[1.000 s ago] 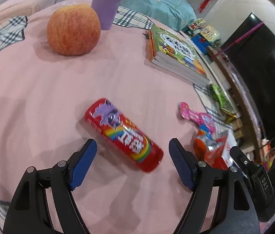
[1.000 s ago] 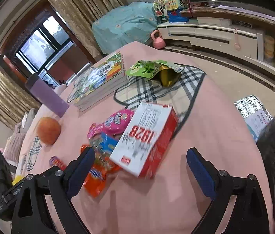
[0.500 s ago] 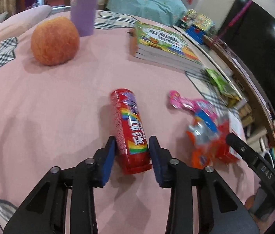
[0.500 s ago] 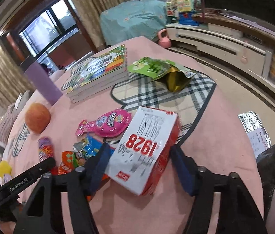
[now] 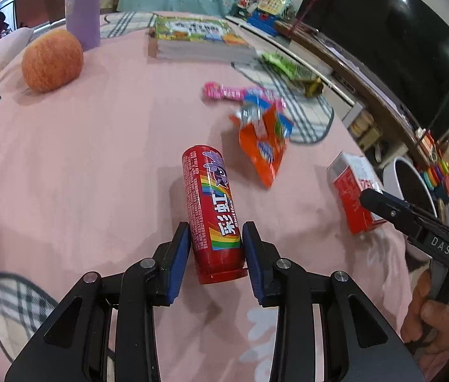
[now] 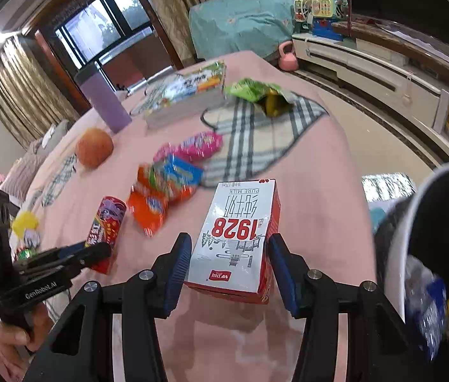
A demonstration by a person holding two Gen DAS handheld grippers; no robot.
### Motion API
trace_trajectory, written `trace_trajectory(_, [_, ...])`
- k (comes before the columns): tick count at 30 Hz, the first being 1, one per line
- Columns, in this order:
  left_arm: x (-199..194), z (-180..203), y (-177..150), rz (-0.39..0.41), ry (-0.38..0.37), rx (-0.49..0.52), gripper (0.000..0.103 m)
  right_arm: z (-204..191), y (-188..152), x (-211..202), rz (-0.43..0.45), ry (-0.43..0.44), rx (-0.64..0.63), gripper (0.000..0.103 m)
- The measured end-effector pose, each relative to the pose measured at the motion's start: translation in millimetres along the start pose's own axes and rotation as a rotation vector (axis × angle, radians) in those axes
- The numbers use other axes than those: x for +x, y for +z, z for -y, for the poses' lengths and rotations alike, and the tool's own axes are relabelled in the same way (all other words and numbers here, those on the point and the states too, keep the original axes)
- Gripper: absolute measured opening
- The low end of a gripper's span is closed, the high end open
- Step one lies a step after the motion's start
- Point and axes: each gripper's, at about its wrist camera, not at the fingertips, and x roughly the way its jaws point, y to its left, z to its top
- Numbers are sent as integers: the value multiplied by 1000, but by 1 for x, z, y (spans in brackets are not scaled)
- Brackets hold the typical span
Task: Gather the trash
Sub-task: 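Grasp the red Skittles tube with the left tool while the right tool grasps the white-red milk carton, then carry the Skittles tube and milk carton over the bin and release both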
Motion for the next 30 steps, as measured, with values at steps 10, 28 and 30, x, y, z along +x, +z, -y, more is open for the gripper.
trace_trajectory(10, [6,-3,0,36,18,-43,38,-5,-10,10,40,-76,22,55])
trace_trajectory(28, [-20,42,-26,68,-75,48,31,4,-32,-35,116,-23,65,52])
trace_trajectory(30, [-24,53,-27,70,-95,67,31,6,-35,-42,128,-16,76,52])
